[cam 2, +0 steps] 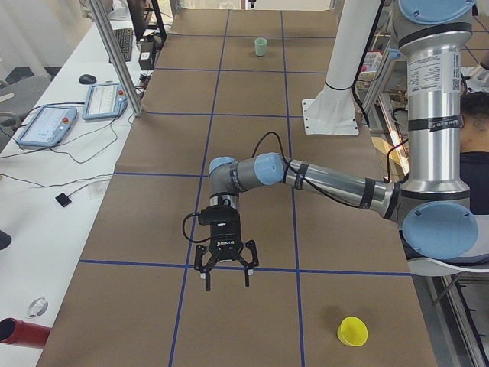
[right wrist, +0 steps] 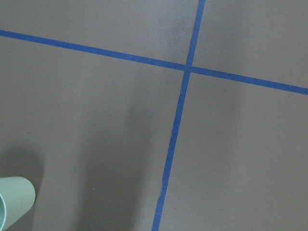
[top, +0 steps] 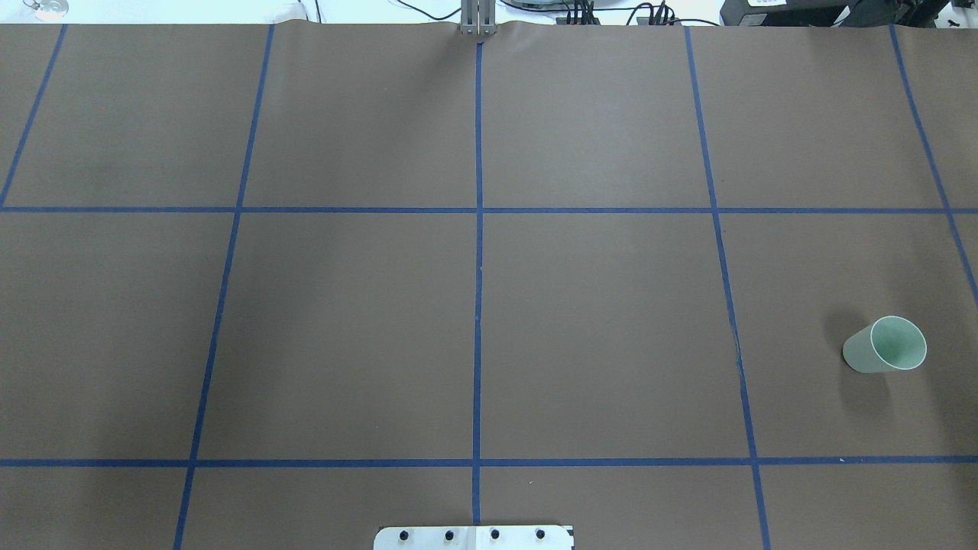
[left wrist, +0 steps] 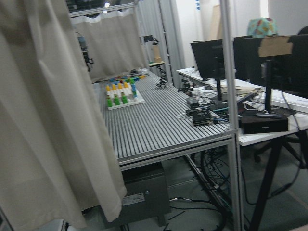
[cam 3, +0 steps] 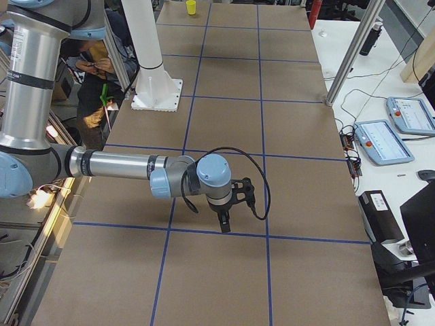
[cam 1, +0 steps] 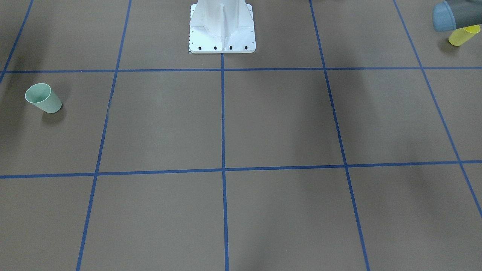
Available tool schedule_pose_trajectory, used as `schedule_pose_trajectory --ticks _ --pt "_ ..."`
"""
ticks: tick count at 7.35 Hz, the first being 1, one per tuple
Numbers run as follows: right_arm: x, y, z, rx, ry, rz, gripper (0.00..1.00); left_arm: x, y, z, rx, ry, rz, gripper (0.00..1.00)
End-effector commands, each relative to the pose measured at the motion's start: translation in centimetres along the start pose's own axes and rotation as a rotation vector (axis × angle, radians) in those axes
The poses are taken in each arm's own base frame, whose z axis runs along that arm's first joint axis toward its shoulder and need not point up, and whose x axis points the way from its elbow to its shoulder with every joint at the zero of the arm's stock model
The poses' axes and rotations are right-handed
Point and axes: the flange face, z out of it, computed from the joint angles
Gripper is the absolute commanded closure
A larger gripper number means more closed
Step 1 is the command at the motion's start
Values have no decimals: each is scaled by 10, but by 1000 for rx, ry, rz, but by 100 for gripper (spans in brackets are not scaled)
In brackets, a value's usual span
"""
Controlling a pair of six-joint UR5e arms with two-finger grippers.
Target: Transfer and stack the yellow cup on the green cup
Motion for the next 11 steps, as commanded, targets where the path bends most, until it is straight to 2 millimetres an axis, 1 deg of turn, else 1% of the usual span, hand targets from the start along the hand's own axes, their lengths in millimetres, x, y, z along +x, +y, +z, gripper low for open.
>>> schedule_pose_trajectory --ticks 1,2,3,4,6,7,8,10,11 --pt "-1 0 0 2 -3 -1 0 10 50 -3 6 -188 -63 0" --pt "0 1 0 1 -5 0 0 20 88 -1 35 -300 -77 0" --pt "-1 6 0 -3 -5 2 0 31 112 7 48 -418 -114 0" --pt "-1 8 0 -4 -7 3 0 19 128 22 55 -544 -126 0" --pt "1 12 2 13 -6 -13 0 -14 150 55 70 -764 -161 0" --pt "1 13 3 12 -6 -12 0 -24 163 66 54 -840 -177 0" --pt "1 14 2 12 -6 -14 0 -28 171 71 37 -886 -188 0" --pt "1 16 2 11 -6 -13 0 -43 178 89 9 -897 -241 0" --pt "1 17 2 10 -6 -13 0 -47 176 91 -38 -865 -249 0"
